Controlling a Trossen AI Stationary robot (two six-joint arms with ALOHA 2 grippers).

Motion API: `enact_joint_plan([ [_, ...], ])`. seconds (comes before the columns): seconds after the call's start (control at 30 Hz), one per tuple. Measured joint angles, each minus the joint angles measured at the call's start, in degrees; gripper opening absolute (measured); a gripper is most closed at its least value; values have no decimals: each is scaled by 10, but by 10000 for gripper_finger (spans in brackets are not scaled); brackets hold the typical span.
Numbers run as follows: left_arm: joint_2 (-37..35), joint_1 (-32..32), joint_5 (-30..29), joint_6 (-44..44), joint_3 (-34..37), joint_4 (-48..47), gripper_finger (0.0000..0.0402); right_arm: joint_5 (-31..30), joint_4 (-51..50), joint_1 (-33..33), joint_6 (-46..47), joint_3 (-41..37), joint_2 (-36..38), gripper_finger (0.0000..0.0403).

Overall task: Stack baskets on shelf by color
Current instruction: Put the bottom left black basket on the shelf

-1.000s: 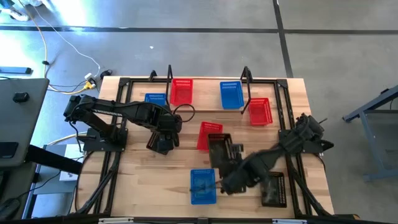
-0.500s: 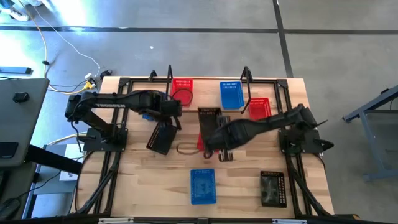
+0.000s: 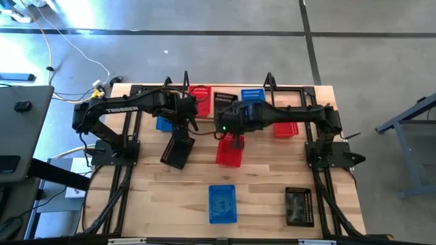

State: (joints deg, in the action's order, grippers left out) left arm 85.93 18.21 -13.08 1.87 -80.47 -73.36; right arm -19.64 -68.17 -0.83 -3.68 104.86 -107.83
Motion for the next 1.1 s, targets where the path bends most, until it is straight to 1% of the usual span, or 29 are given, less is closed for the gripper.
enact_joint_plan([
  [0.37,0,39,0,-6,0,-1,115,1,17,-60,-77,0,-29,0],
  [0.43,0,43,0,-6,0,-2,115,10,22,-69,-86,0,-37,0],
  [0.6,0,53,13,4,0,-5,115,11,34,-92,-120,0,-58,0],
  [0.93,0,73,26,10,0,-7,115,27,41,-126,-138,0,-78,0],
  [1.1,0,79,27,10,0,-11,115,61,44,-139,-148,0,-85,0],
])
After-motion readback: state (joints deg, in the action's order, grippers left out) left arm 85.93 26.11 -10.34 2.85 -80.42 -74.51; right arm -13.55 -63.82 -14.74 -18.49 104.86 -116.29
